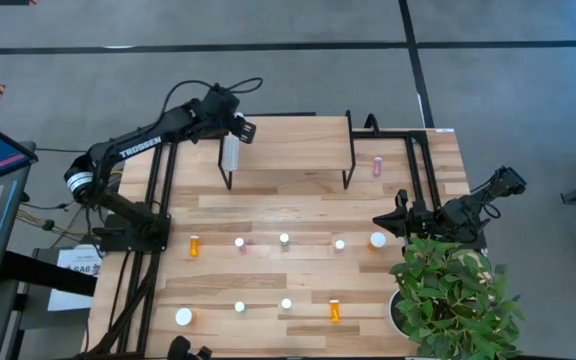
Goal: Pick and place medicine bottles onto shelf by color
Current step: Put the top small orange pill bottle on the shelf, then put the top pink pill bottle on the shelf
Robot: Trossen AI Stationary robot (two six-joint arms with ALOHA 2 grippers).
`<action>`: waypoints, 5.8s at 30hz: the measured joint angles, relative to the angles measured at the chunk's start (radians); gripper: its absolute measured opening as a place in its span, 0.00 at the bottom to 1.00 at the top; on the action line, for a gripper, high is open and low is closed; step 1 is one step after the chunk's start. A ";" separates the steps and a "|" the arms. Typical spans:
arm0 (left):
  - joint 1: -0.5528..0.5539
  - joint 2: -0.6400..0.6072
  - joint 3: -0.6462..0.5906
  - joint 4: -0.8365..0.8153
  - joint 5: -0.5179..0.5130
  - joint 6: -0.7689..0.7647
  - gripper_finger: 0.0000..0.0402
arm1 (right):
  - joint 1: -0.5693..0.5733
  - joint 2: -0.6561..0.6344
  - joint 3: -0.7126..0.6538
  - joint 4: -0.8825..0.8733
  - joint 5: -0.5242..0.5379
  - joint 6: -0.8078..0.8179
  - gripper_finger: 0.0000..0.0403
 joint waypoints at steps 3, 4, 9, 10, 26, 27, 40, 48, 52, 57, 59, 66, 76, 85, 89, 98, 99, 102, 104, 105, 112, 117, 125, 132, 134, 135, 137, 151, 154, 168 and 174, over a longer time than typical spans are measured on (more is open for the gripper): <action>0.000 0.000 0.000 0.019 -0.001 0.000 0.22 | 0.000 0.000 0.000 0.000 0.000 0.000 0.11; 0.000 0.000 0.000 0.019 -0.001 0.000 0.22 | 0.000 0.000 0.000 0.000 0.000 0.000 0.11; 0.000 -0.001 -0.026 0.021 -0.001 0.000 0.22 | 0.000 0.000 0.000 0.000 0.000 0.000 0.11; 0.000 0.000 -0.029 0.016 -0.001 0.000 0.22 | 0.000 0.000 0.000 0.000 0.000 0.000 0.11; 0.012 0.144 0.162 -0.150 0.039 0.051 0.22 | 0.000 0.000 0.000 0.000 0.000 0.000 0.11; 0.004 0.150 0.161 -0.149 0.031 0.053 0.22 | 0.000 0.000 0.000 0.000 0.000 0.000 0.11; 0.008 0.162 0.151 -0.162 -0.016 0.044 0.22 | 0.000 0.000 0.000 0.000 0.000 0.000 0.11; 0.025 0.162 0.151 -0.170 0.033 0.058 0.26 | 0.000 0.000 0.000 0.000 0.000 0.000 0.11; 0.026 0.161 0.145 -0.168 0.030 0.068 0.26 | 0.000 0.000 0.000 0.000 0.000 0.000 0.11; 0.037 0.108 0.053 -0.080 0.049 0.078 0.26 | 0.000 0.000 0.000 0.000 0.000 0.000 0.11; 0.049 0.085 0.014 -0.037 0.083 0.074 0.26 | 0.000 0.000 0.000 0.000 0.000 0.000 0.11; 0.065 0.068 -0.001 -0.034 0.113 0.078 0.26 | 0.000 0.000 0.000 0.000 0.001 0.000 0.11; 0.062 0.069 0.010 -0.034 0.141 0.098 0.33 | 0.000 0.000 0.000 0.000 0.000 0.000 0.11; 0.063 0.065 0.011 -0.040 0.137 0.103 0.49 | 0.000 0.000 0.000 0.000 0.000 0.000 0.11; 0.062 0.021 0.011 -0.040 0.131 0.107 0.53 | 0.000 0.000 0.000 0.000 0.001 0.000 0.11; 0.043 -0.218 -0.020 -0.113 0.130 0.117 0.54 | 0.000 0.000 0.000 0.000 0.000 0.000 0.11; 0.029 -0.257 -0.039 -0.122 0.130 0.116 0.54 | 0.000 0.000 0.000 0.000 0.001 0.000 0.11; -0.046 -0.396 -0.145 -0.128 0.131 0.083 0.54 | 0.000 0.000 0.000 0.000 0.001 0.000 0.11; -0.122 -0.500 -0.253 -0.105 0.130 0.034 0.54 | 0.000 0.000 0.000 0.000 0.000 0.000 0.11; -0.165 -0.551 -0.318 -0.087 0.130 -0.003 0.54 | 0.000 0.000 0.000 0.000 0.000 0.000 0.11; -0.490 -0.819 -0.680 0.093 0.033 -0.290 0.54 | 0.000 0.000 0.000 0.000 0.000 0.000 0.11; -0.711 -0.833 -0.796 0.162 -0.121 -0.399 0.54 | 0.000 0.000 0.000 0.000 0.001 0.000 0.11; -0.979 -0.659 -0.822 0.374 -0.240 -0.387 0.54 | 0.000 0.000 0.000 0.000 0.001 0.000 0.11; -1.066 -0.513 -0.822 0.412 -0.318 -0.400 0.54 | 0.000 0.000 0.000 0.000 0.001 0.000 0.11; -1.080 -0.480 -0.822 0.418 -0.319 -0.420 0.54 | 0.000 0.000 0.000 0.000 0.001 0.000 0.11; -1.085 -0.462 -0.822 0.433 -0.318 -0.424 0.54 | 0.000 0.000 0.000 0.000 0.001 0.000 0.11; -1.096 -0.436 -0.822 0.450 -0.317 -0.427 0.54 | 0.000 0.000 0.000 0.001 0.001 0.000 0.11; -1.160 -0.383 -0.822 0.611 -0.282 -0.368 0.54 | 0.000 0.000 0.000 0.001 0.001 0.000 0.11; -1.176 -0.383 -0.822 0.657 -0.287 -0.360 0.54 | 0.000 0.000 0.000 0.001 0.001 0.000 0.11; -1.230 -0.378 -0.822 0.741 -0.412 -0.416 0.54 | 0.000 0.000 0.000 0.001 0.001 0.000 0.11; -1.230 -0.372 -0.822 0.745 -0.478 -0.504 0.54 | 0.000 0.000 0.000 0.001 0.001 0.000 0.11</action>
